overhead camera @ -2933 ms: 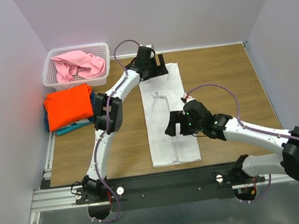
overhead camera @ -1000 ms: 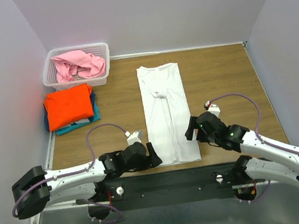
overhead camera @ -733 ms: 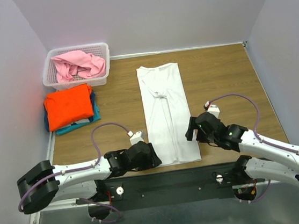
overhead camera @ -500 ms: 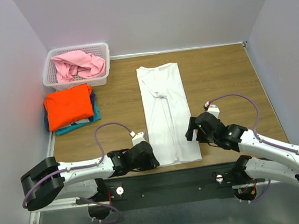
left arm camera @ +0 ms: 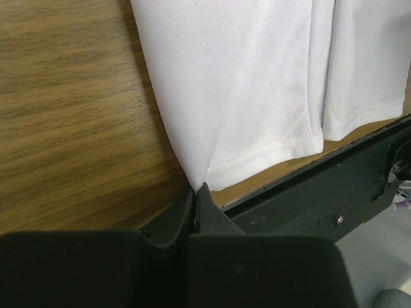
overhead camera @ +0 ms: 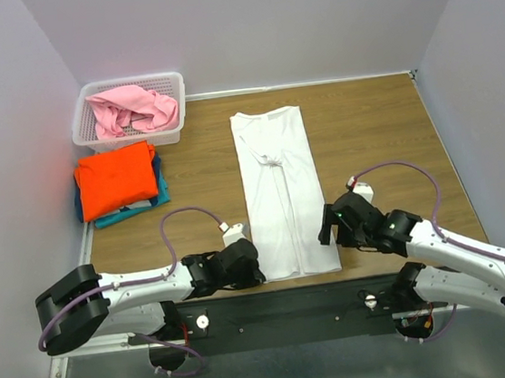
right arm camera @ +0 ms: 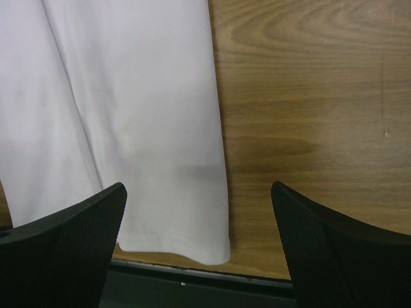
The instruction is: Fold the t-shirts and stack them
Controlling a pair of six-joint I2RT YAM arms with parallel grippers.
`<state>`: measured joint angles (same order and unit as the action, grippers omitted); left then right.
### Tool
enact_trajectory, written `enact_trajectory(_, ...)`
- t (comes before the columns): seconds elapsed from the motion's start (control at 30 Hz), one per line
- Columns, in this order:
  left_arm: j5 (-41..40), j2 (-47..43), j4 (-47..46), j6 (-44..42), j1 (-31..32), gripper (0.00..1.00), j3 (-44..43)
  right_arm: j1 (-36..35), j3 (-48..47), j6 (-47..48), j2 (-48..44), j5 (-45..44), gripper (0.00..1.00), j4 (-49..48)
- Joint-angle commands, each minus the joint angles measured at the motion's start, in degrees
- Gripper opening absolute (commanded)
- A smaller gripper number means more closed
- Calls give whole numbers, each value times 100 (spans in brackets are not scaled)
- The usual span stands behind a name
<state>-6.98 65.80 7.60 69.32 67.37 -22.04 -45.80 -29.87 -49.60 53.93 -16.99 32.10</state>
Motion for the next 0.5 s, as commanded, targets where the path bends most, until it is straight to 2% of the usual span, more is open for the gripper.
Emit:
enact_trajectory(0.0, -93, -129, 137, 12, 39, 0, 51, -17, -151, 38, -225, 792, 100, 719)
enact_trajectory(0.1, -128, -129, 128, 11, 39, 0, 51, -8, -20, -84, -243, 1241, 100, 772)
enact_trajectory(0.33, -189, -217, 84, -59, 39, 0, 86, -8, 244, -384, 135, 1576, 99, 675)
enact_trajectory(0.47, -216, -261, 84, -50, 30, 0, 121, -8, 323, -427, 153, 1603, 94, 684)
